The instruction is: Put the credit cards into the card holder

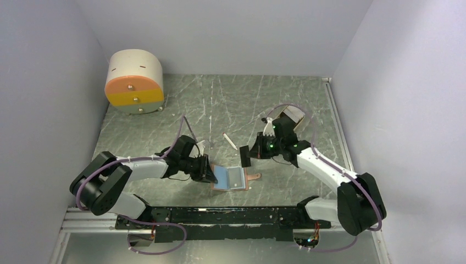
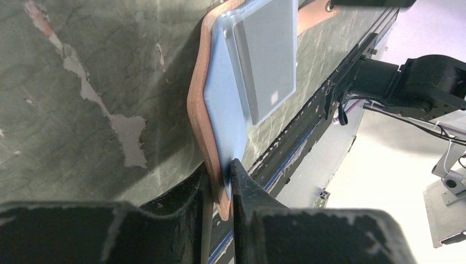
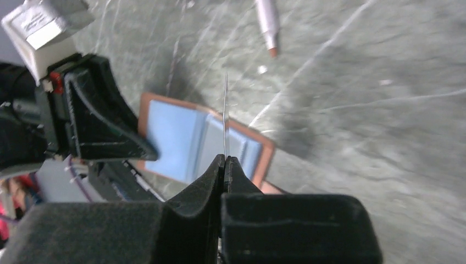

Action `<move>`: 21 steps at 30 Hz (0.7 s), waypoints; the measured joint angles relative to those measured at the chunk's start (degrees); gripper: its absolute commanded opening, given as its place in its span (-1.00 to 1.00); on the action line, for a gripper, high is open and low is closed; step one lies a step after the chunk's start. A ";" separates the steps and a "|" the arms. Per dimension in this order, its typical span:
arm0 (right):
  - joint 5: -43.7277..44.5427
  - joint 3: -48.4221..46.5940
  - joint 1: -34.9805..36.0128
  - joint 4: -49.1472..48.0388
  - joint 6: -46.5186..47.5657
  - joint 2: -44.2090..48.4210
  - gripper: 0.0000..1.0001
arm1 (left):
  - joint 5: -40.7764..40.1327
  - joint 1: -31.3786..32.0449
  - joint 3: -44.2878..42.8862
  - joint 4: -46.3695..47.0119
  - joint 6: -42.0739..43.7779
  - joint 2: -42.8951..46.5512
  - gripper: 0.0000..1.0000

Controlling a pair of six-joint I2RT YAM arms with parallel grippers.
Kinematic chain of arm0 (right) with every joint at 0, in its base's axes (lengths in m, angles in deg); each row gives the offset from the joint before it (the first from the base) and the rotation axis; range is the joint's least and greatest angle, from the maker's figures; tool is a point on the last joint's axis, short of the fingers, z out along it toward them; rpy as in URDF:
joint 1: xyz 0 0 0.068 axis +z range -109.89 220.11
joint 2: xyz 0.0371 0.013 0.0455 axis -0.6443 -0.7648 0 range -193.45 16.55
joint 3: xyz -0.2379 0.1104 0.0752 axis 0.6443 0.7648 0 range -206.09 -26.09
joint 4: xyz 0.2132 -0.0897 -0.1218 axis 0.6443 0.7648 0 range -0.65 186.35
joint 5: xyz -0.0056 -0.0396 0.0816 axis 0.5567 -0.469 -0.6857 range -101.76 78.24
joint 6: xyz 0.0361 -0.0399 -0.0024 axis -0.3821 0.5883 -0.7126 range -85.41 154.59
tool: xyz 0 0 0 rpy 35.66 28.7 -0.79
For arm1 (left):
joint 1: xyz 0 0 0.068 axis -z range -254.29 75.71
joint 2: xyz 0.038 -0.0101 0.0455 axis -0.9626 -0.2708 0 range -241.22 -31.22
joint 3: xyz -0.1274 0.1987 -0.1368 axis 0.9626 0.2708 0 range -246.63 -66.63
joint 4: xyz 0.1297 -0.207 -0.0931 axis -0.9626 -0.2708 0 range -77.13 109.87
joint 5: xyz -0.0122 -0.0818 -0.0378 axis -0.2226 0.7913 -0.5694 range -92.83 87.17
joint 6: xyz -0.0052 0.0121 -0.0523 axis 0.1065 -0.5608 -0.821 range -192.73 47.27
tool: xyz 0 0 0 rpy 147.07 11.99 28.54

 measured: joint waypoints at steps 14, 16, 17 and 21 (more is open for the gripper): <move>-4.20 13.05 11.04 -23.93 -16.39 -5.22 -1.00 | -1.01 -0.35 2.05 0.24 -0.02 0.00 -0.52; -4.00 13.88 11.63 -26.49 -17.99 -6.14 -1.00 | -1.03 -0.39 2.10 0.24 -0.02 0.02 -0.49; -3.85 14.08 12.00 -27.63 -18.60 -6.62 -1.00 | -1.07 -0.42 2.19 0.26 -0.02 0.07 -0.47; -3.45 15.08 12.85 -31.67 -20.44 -7.28 -1.00 | -1.22 -0.52 2.78 0.28 -0.15 0.76 -0.43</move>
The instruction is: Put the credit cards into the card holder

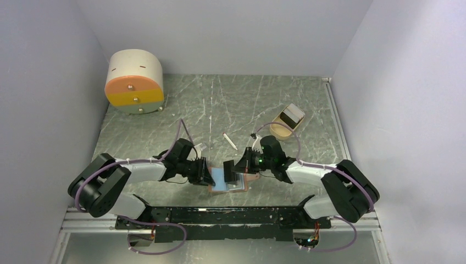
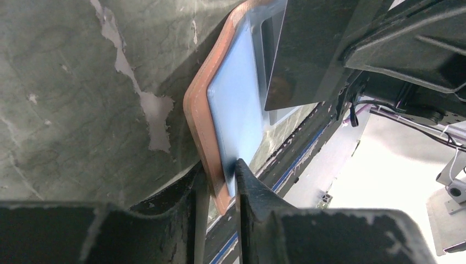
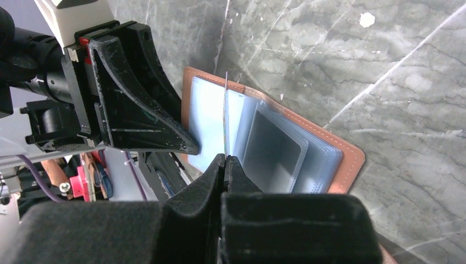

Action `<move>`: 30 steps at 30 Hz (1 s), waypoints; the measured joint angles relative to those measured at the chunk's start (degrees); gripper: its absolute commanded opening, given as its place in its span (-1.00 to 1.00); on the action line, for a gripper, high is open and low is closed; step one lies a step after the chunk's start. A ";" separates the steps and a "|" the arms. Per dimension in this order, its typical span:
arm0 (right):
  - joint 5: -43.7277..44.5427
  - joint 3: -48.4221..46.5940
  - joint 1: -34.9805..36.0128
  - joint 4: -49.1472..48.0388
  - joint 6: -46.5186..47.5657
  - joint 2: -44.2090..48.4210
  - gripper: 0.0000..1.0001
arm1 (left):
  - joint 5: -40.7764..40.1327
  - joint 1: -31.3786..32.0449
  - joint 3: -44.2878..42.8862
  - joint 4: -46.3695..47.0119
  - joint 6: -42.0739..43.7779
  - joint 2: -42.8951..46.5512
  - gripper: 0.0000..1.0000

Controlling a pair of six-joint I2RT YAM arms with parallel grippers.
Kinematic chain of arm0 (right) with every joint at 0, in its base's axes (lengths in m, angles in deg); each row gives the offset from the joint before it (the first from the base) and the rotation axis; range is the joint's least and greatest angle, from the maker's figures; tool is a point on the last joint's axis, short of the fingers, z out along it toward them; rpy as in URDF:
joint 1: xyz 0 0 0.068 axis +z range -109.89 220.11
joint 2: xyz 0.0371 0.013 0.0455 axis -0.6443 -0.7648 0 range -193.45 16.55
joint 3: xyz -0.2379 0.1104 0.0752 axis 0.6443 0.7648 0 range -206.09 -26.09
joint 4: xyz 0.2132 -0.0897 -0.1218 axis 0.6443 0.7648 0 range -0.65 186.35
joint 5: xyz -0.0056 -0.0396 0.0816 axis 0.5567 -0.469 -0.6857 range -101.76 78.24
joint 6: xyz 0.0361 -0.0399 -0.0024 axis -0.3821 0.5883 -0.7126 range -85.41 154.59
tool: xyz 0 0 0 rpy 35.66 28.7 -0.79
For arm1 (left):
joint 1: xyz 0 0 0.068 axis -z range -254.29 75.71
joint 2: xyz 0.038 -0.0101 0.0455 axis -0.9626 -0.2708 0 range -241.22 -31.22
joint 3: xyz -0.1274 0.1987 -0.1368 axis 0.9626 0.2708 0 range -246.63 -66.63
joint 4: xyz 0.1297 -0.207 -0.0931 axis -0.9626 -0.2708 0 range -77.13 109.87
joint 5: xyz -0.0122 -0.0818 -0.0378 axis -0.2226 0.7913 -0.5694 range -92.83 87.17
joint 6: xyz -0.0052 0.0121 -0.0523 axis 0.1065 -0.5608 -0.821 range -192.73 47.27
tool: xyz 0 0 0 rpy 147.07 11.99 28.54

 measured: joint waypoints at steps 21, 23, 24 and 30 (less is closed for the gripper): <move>2.73 8.81 1.40 -12.94 -8.72 -1.60 -1.00 | -1.22 -0.15 3.56 2.27 -2.29 2.36 -0.61; 3.17 9.64 1.68 -13.62 -9.68 -1.60 -1.00 | -1.20 -0.15 3.56 2.49 -2.47 2.16 -0.61; 3.32 9.73 1.84 -13.86 -9.99 -1.60 -1.00 | -1.20 -0.15 3.56 2.64 -2.49 2.03 -0.61; 4.52 9.75 3.41 -15.43 -11.21 -1.70 -1.00 | -1.20 -0.15 3.63 3.39 -2.75 1.27 -0.61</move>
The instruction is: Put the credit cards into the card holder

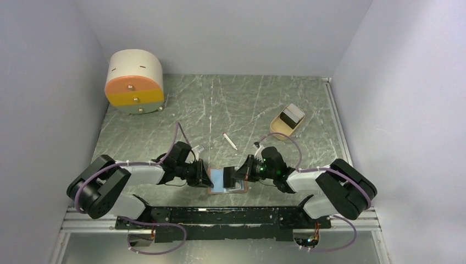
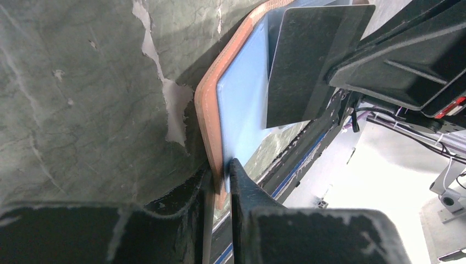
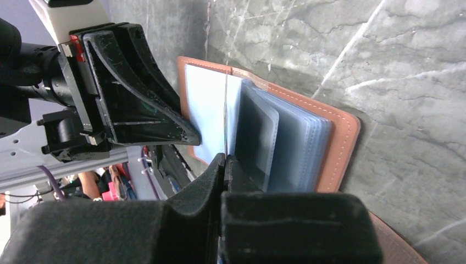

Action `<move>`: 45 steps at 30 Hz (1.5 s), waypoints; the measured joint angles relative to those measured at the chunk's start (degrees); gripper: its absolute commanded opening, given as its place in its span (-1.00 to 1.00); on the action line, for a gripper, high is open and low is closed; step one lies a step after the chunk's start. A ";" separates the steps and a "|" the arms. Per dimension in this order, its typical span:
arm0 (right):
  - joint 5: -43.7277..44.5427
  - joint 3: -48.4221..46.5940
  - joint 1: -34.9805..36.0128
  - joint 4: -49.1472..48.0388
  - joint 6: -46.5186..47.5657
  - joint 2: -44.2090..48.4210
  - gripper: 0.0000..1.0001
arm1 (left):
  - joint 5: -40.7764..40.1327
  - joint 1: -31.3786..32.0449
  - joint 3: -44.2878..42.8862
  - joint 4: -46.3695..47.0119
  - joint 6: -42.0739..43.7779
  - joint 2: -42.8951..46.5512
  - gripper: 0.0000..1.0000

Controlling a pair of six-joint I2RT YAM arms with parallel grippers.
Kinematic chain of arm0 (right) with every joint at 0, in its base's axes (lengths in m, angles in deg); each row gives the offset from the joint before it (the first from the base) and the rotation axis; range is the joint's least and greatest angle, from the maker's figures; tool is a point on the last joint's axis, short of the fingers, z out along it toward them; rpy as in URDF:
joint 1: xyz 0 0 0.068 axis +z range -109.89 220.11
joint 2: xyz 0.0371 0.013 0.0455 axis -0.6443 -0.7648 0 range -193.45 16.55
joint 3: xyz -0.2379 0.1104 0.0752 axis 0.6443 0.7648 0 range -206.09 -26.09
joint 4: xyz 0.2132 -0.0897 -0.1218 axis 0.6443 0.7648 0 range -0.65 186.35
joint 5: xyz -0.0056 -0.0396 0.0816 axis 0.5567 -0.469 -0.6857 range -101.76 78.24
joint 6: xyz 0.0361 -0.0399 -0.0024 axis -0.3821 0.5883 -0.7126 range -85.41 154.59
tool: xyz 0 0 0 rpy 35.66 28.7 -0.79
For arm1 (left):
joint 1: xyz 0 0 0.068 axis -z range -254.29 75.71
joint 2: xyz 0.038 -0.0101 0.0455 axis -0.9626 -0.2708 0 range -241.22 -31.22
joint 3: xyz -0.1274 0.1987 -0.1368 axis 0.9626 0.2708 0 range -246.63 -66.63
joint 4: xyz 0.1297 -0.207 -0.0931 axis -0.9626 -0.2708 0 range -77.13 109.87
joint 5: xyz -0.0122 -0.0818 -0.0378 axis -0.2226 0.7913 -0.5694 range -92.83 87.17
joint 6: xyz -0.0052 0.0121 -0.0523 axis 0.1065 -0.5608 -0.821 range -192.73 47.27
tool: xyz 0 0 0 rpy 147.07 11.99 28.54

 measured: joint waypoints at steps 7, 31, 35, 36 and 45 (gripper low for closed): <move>0.79 0.11 0.92 -2.64 -1.46 -1.07 -1.00 | 0.04 0.00 0.09 0.74 -0.15 -0.68 -0.62; 0.37 0.11 1.57 0.44 -3.39 -1.86 -1.00 | 0.09 0.00 0.07 0.92 -0.11 -0.81 -0.62; -0.92 -0.98 1.57 -0.63 -3.34 -4.59 -1.00 | 0.09 0.00 -0.02 0.70 -0.09 -0.81 -0.62; -1.25 -1.18 1.57 -1.05 -3.32 -5.18 -1.00 | 0.09 0.00 -0.04 0.61 -0.09 -0.81 -0.62; -3.04 -4.24 1.99 -0.46 -1.25 -8.59 -0.71 | 0.09 0.00 -0.39 0.31 -0.07 -1.05 -0.64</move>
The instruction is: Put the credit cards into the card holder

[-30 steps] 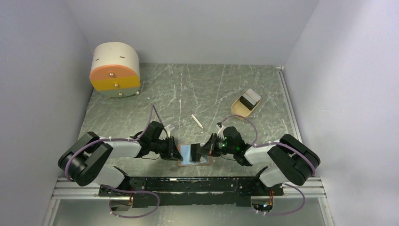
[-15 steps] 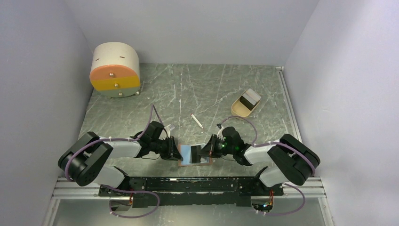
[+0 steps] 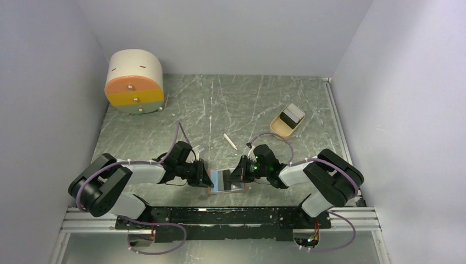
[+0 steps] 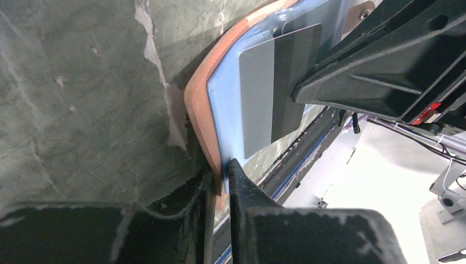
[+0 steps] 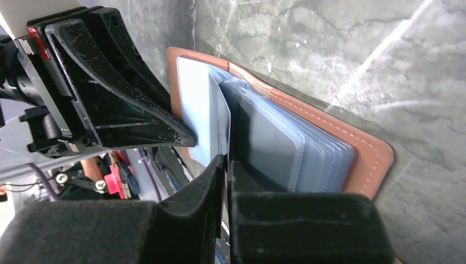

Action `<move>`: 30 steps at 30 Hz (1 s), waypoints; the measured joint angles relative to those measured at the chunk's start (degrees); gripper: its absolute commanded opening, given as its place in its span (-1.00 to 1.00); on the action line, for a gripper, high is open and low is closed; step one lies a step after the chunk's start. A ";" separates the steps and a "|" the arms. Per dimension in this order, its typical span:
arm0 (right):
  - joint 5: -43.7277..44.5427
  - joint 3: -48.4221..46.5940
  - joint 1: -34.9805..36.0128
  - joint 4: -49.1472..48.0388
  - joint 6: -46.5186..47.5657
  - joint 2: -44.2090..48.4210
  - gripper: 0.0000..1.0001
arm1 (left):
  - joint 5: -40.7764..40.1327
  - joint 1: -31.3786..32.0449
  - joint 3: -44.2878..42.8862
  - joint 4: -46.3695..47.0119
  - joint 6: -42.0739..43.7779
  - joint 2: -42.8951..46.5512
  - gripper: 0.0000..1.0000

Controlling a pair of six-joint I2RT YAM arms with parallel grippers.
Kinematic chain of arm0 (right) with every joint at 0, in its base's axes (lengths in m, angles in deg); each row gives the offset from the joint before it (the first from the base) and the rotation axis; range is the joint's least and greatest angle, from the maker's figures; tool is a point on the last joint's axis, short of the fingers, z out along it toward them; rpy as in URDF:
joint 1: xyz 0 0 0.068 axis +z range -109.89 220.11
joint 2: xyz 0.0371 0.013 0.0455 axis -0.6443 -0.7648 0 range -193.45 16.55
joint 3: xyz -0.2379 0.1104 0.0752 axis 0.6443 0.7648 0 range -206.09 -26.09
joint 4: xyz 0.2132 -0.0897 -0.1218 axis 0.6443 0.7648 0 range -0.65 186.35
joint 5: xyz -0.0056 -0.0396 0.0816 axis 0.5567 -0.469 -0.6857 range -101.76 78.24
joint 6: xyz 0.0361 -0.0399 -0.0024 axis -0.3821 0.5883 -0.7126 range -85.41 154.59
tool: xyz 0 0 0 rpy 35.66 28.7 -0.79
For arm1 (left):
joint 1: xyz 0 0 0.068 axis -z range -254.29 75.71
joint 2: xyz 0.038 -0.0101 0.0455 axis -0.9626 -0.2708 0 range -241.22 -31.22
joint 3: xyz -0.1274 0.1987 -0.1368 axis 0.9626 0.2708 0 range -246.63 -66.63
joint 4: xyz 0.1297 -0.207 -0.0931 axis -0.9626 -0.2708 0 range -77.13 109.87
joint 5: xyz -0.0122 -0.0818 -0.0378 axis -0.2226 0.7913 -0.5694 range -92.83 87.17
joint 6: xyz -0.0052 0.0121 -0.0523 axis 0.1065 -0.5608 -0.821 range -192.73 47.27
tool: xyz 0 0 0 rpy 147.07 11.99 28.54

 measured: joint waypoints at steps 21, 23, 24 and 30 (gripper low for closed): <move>9.22 -2.34 1.55 13.66 5.14 7.89 -0.49 | 0.17 0.00 -0.68 0.57 -0.09 -0.74 -0.65; 9.33 -2.36 1.75 13.70 5.14 7.89 -0.49 | 0.33 0.00 -0.68 0.79 -0.13 -0.81 -0.65; 9.44 -2.47 1.86 13.73 5.16 7.82 -0.49 | 0.37 0.00 -0.68 0.83 -0.28 -0.81 -0.64; 9.86 -3.96 3.45 12.96 4.94 5.53 -0.49 | 0.83 0.00 -0.68 1.18 -0.52 -0.81 -0.60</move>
